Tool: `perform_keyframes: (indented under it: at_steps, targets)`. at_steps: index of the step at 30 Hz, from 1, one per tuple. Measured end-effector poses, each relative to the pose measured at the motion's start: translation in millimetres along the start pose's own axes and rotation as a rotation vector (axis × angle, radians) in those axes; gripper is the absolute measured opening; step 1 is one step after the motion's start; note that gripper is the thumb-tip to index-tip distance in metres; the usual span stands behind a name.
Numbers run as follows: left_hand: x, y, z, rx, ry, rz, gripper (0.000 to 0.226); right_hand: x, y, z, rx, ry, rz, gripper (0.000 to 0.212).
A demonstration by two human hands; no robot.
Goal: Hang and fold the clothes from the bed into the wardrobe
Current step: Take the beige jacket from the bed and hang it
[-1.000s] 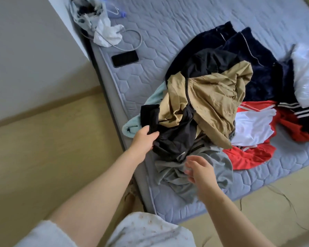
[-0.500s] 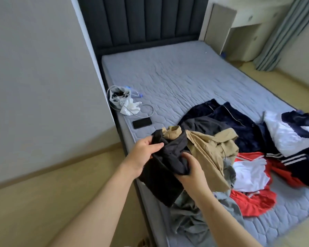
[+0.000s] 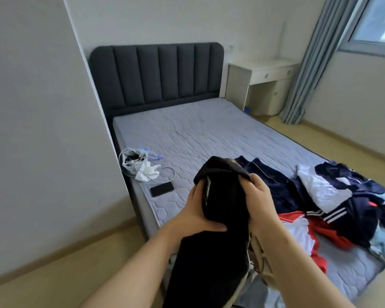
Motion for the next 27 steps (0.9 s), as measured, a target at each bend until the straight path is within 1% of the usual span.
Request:
perform_keyframes:
  at_steps: [2,4,6,8,9,10,11,12,13,14,15,16,18,19,21,22,23,24,25,26,27]
  targets:
    - [-9,4,1,-0.009,-0.102,-0.107,0.094,8,-1,2,-0.017,-0.009,0.021,0.012]
    - [-9,3,2,0.039,-0.161,-0.227,0.073,22,0,1,-0.01,-0.041,-0.014,0.015]
    - [-6,0,4,0.119,-0.161,-0.426,0.054,36,0,-5,-0.023,-0.107,-0.046,0.013]
    - [-2,-3,5,0.205,-0.189,-0.636,0.041,45,-4,-16,-0.09,-0.157,-0.044,0.004]
    - [-2,-5,5,0.237,-0.213,-0.685,0.036,49,-5,-24,-0.17,-0.141,-0.045,0.002]
    - [-4,-7,3,0.257,-0.204,-0.683,0.034,55,-7,-34,-0.287,-0.085,-0.055,0.004]
    - [-8,-9,1,0.262,-0.15,-0.644,0.034,60,-9,-43,-0.443,0.02,-0.064,0.009]
    - [-14,-10,0,0.248,-0.088,-0.574,0.035,65,-12,-50,-0.606,0.165,-0.054,0.016]
    - [-22,-12,-1,0.225,-0.055,-0.475,0.036,67,-14,-56,-0.722,0.333,-0.028,0.026]
    - [-33,-14,-2,0.201,-0.063,-0.348,0.036,69,-15,-60,-0.776,0.464,-0.001,0.038]
    - [-45,-16,-3,0.182,-0.086,-0.209,0.035,73,-16,-64,-0.779,0.534,0.019,0.049]
    - [-56,-17,-4,0.18,-0.097,-0.075,0.034,79,-14,-67,-0.742,0.547,0.018,0.052]
    - [-75,-20,-1,0.206,-0.075,0.15,0.035,90,-11,-75,-0.65,0.447,-0.034,0.031]
    - [-81,-22,1,0.238,-0.062,0.256,0.035,93,-11,-79,-0.655,0.372,-0.045,0.023]
    - [-86,-25,5,0.328,-0.067,0.471,0.036,97,-13,-89,-0.689,0.235,-0.042,0.019]
    - [-86,-26,9,0.37,-0.125,0.566,0.033,102,-13,-93,-0.688,0.18,-0.071,0.019]
    - [-86,-26,12,0.407,-0.225,0.59,0.028,108,-14,-96,-0.666,0.13,-0.105,0.019]
    - [-84,-23,14,0.435,-0.311,0.514,0.022,115,-15,-98,-0.621,0.07,-0.136,0.021]
    - [-81,-17,20,0.472,-0.351,0.357,0.021,122,-18,-99,-0.577,-0.002,-0.164,0.024]
    - [-78,-9,30,0.517,-0.309,0.166,0.027,130,-22,-99,-0.542,-0.06,-0.182,0.025]
    - [-76,-2,37,0.538,-0.171,-0.006,0.03,137,-27,-101,-0.518,-0.099,-0.194,0.026]
Point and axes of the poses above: each hand's wrist, its own y-axis towards the middle knuckle, its own x-axis out of the back of the hand, z = x × y, the point moved 3 cm from there along y, towards the middle knuckle, and after that the axes turned 1 degree about y, right-handed, at the moved point
